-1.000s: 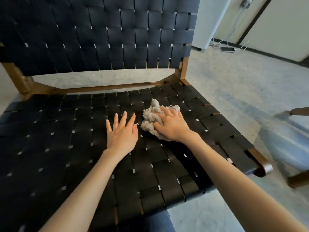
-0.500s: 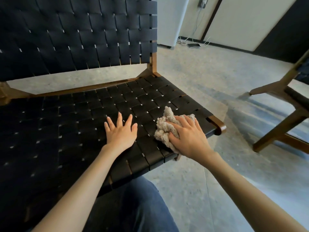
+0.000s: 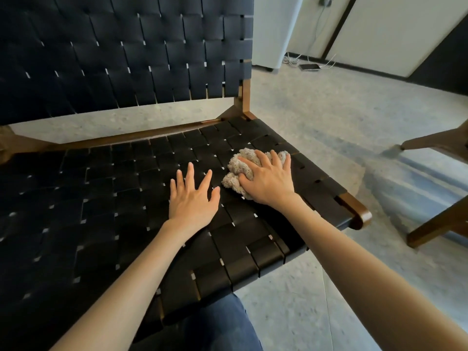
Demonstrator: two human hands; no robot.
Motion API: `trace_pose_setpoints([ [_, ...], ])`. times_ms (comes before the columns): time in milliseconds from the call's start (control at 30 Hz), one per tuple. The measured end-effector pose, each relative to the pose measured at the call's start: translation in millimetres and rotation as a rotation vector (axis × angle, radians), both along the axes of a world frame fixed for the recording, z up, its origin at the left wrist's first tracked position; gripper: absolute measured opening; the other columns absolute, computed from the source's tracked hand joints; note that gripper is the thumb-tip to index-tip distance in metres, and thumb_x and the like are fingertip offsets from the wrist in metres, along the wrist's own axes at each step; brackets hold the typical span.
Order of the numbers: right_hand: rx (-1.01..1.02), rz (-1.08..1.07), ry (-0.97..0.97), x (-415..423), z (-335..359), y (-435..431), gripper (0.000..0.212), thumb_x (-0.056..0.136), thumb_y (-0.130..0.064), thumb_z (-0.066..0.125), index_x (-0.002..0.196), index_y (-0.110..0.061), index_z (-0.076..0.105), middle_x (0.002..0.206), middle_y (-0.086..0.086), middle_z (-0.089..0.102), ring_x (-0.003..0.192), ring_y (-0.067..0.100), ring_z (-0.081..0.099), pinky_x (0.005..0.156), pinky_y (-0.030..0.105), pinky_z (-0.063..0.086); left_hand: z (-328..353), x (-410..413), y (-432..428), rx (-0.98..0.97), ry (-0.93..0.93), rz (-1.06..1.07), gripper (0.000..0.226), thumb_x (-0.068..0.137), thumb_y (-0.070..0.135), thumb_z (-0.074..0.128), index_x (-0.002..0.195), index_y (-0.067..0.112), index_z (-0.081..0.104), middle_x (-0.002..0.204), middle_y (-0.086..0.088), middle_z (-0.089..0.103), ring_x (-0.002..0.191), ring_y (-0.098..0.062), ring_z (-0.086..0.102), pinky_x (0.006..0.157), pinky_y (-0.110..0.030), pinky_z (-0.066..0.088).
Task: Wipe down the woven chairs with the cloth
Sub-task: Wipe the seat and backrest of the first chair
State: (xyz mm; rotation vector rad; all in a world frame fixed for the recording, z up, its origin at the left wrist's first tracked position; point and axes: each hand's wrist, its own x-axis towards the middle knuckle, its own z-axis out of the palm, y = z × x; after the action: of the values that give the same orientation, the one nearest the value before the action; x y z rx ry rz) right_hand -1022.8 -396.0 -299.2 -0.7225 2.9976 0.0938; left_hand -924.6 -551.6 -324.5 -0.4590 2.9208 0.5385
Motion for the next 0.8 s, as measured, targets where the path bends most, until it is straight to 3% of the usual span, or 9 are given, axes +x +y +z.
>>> trace_pose_setpoints([
  [167, -0.002, 0.040, 0.000, -63.7, -24.0, -47.6, 0.055, 0.095, -0.060, 0.020, 0.147, -0.043, 0.023, 0.159, 0.003, 0.019, 0.146, 0.034, 0.008, 0.112, 0.062, -0.008, -19.5, -37.8, -10.1, -0.035, 0.037, 0.024, 0.058, 0.098, 0.052, 0.019, 0.150, 0.032, 0.004, 0.159, -0.007, -0.009, 0.145, -0.029, -0.011, 0.115, -0.045, -0.008],
  [500, 0.005, 0.094, 0.050, -166.8, -40.5, -102.4, 0.055, 0.097, -0.054, 0.023, 0.148, -0.036, 0.029, 0.155, 0.005, 0.028, 0.144, 0.032, 0.017, 0.114, 0.061, 0.005, -44.1, -103.3, -23.8, -0.092, 0.058, 0.039, 0.055, 0.096, 0.052, 0.013, 0.148, 0.040, -0.001, 0.159, -0.005, -0.010, 0.144, -0.030, -0.016, 0.111, -0.055, -0.012],
  [800, -0.019, -0.033, -0.002, -177.8, -27.0, -87.2, 0.051, 0.095, -0.047, 0.033, 0.140, -0.027, 0.045, 0.150, 0.011, 0.034, 0.138, 0.038, 0.026, 0.114, 0.057, 0.014, -46.9, -103.1, -28.7, -0.047, 0.079, 0.045, 0.056, 0.093, 0.056, 0.007, 0.147, 0.044, -0.002, 0.159, 0.000, -0.009, 0.144, -0.027, -0.016, 0.110, -0.052, -0.015],
])
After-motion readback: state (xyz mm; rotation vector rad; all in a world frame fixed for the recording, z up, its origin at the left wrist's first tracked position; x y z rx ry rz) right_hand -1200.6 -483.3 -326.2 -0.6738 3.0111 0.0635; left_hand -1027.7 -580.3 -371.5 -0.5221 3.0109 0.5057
